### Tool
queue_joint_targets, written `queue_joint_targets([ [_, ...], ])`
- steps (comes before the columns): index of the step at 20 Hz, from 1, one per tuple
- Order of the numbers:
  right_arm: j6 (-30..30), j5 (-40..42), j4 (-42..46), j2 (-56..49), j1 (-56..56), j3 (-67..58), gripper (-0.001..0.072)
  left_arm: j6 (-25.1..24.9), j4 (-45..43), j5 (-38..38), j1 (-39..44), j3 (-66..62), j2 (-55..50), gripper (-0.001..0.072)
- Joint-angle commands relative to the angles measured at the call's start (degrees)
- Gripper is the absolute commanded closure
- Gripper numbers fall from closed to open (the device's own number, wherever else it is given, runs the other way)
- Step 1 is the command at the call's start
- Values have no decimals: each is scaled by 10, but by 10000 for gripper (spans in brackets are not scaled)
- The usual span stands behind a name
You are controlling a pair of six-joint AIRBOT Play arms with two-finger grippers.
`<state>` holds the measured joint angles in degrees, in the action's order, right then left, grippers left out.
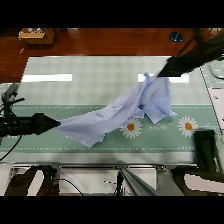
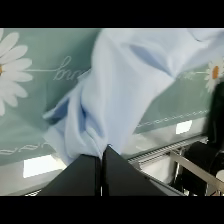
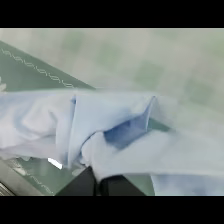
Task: Fold the shirts.
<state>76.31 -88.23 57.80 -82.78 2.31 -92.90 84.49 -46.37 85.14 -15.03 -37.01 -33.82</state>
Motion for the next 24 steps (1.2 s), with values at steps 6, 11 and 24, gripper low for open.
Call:
queue_joint_targets([
  [6,-26,119,15,-158,86,-1,695,-60,-78,-164,4,80,1,686],
  [11,9,152,57,-157,72,-1,695,-60,-122,-291,3,81,-14,686],
  [24,30,49,139,-106,20,0,242,-60,-122,-295,3,81,-179,685],
])
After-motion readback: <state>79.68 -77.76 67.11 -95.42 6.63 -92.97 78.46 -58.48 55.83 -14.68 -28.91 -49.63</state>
